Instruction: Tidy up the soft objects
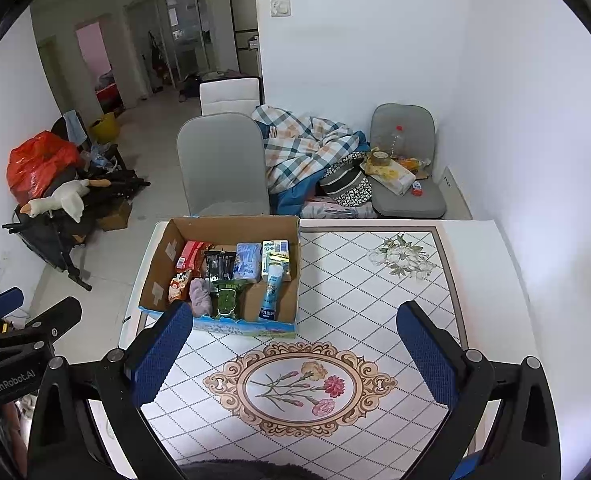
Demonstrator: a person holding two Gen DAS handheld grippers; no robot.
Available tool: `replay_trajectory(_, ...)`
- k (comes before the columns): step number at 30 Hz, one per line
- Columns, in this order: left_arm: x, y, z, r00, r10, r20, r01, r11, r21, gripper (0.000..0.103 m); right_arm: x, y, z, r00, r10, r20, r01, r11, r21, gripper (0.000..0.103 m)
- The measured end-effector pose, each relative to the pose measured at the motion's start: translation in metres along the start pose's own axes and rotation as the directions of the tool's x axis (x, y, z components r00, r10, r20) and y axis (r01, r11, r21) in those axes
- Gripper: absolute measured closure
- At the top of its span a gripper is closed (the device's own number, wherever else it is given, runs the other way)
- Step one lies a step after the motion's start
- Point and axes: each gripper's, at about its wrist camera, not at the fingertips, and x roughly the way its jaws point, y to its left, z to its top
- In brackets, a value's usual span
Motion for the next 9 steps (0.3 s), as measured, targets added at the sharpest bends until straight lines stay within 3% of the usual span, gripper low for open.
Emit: replay_trajectory(9,-0.0004,-0.0024,0.0009,1.000,0.007,0.010,-0.007,1.000,0.002,0.001,0.0000,0.0006,0.0016,1.000,-0.001,0.000,0.001,1.000,0.001,0.000)
